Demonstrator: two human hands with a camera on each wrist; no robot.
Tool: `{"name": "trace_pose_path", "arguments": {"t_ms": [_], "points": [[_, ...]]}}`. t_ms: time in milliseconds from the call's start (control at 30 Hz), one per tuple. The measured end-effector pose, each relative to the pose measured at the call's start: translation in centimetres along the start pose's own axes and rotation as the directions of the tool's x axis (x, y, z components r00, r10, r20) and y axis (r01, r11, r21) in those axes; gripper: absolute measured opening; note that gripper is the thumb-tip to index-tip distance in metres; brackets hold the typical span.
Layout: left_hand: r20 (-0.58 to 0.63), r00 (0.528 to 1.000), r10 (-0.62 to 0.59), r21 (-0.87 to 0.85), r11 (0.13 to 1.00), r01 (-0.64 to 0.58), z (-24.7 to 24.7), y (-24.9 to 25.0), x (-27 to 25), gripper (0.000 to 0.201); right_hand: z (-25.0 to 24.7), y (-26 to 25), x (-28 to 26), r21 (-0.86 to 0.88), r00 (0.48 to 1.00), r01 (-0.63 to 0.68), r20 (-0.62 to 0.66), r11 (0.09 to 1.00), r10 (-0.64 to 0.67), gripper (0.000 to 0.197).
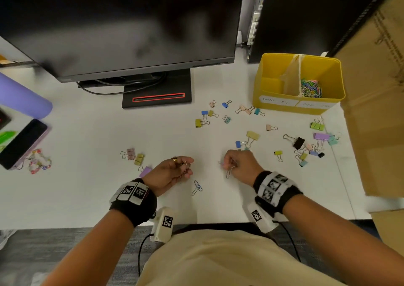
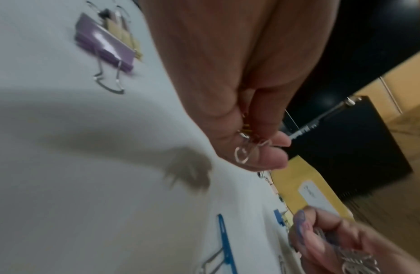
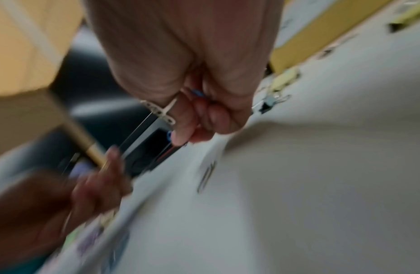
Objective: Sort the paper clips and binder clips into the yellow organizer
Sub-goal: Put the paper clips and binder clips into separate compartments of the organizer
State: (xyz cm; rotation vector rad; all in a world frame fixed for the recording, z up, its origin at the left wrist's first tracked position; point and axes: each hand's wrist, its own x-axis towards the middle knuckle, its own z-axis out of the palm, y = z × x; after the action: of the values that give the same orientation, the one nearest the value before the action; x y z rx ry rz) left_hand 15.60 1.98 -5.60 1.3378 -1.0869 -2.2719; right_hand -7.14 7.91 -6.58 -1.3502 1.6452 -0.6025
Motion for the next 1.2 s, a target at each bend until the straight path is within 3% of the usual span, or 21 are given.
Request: {"name": "trace_pose_path", "arguments": {"t_ms": [100, 167, 233, 267, 300, 367, 433, 467, 533, 667, 767, 800, 867, 933, 1000, 1133, 1200], "points": [[0.045, 0.997, -0.068, -0.297, 0.952, 0.078, 0.1, 0.0, -0.3, 0.021, -1.7, 0.4, 0.0, 0.325, 0.99, -0.143, 0.054, 0.935, 0.132, 0.036], [0.055, 0.995, -0.089, -0.343, 0.934, 0.103, 0.4, 0.0, -0.4, 0.025, -2.5, 1.0, 0.0, 0.585, 0.969, -0.247, 0.157, 0.772, 0.192, 0.038], [-0.04, 0.996, -0.083, -0.194, 0.978, 0.074, 0.7, 0.1, -0.4, 0.023, -2.8, 1.4, 0.0, 0.734, 0.949, -0.316, 0.246, 0.601, 0.2, 0.031], [-0.113, 0.993, -0.041, 0.004, 0.999, 0.042, 0.9, 0.1, -0.4, 0.02, -2.9, 1.4, 0.0, 0.776, 0.941, -0.339, 0.282, 0.532, 0.188, 0.025], [-0.178, 0.983, 0.035, 0.271, 0.963, 0.015, 1.1, 0.1, -0.5, 0.017, -2.9, 1.5, 0.0, 0.807, 0.935, -0.354, 0.311, 0.473, 0.17, 0.018], [-0.149, 0.967, 0.209, 0.74, 0.672, -0.031, 1.4, -0.3, -0.6, 0.018, -2.7, 1.4, 0.2, 0.839, 0.927, -0.374, 0.346, 0.396, 0.142, 0.012], [-0.034, 0.98, 0.196, 0.909, 0.414, -0.051, 1.7, -1.2, -0.6, 0.041, -2.3, 1.6, 0.5, 0.861, 0.926, -0.377, 0.358, 0.342, 0.119, 0.013], [-0.01, 0.987, 0.16, 0.935, 0.35, -0.048, 1.9, -1.6, -0.6, 0.047, -2.2, 1.5, 0.7, 0.865, 0.926, -0.378, 0.36, 0.331, 0.115, 0.012], [0.008, 0.985, 0.174, 0.961, 0.271, -0.055, 2.2, -1.9, -0.2, 0.039, -2.0, 1.3, 1.1, 0.857, 0.926, -0.378, 0.35, 0.35, 0.144, 0.014], [0.016, 0.976, 0.216, 0.984, 0.171, -0.054, 3.0, -1.4, 0.6, 0.023, -1.9, 0.9, 1.7, 0.717, 0.918, -0.391, 0.256, 0.577, 0.303, 0.044], [0.004, 0.979, 0.204, 0.982, 0.183, -0.042, 3.3, -1.0, 0.7, 0.021, -2.1, 0.9, 1.7, 0.446, 0.951, -0.309, 0.113, 0.84, 0.289, 0.047], [-0.004, 0.98, 0.199, 0.978, 0.204, -0.037, 3.4, -1.0, 0.7, 0.02, -2.2, 1.1, 1.6, 0.302, 0.971, -0.241, 0.078, 0.922, 0.228, 0.045], [-0.017, 0.988, 0.156, 0.976, 0.216, -0.017, 3.5, -0.8, 0.7, 0.019, -2.3, 1.2, 1.3, 0.079, 0.992, -0.089, 0.098, 0.993, 0.081, 0.031], [-0.044, 0.993, 0.107, 0.968, 0.252, 0.015, 3.7, -0.7, 0.9, 0.015, -2.0, 1.4, 1.2, -0.091, 0.979, 0.022, 0.204, 0.996, -0.003, 0.018], [-0.085, 0.991, 0.101, 0.941, 0.334, 0.046, 4.1, -0.6, 1.0, 0.003, -1.5, 1.5, 1.6, -0.23, 0.955, 0.106, 0.294, 0.967, -0.035, 0.027], [-0.154, 0.977, 0.15, 0.849, 0.526, 0.053, 3.7, -1.6, 0.7, 0.022, -1.1, 0.4, 2.5, -0.39, 0.902, 0.255, 0.426, 0.885, -0.072, 0.012], [-0.187, 0.963, 0.196, 0.8, 0.6, 0.033, 3.2, -1.4, 0.2, 0.025, -1.2, -0.3, 2.7, -0.49, 0.87, 0.321, 0.49, 0.811, -0.049, 0.016]]}}
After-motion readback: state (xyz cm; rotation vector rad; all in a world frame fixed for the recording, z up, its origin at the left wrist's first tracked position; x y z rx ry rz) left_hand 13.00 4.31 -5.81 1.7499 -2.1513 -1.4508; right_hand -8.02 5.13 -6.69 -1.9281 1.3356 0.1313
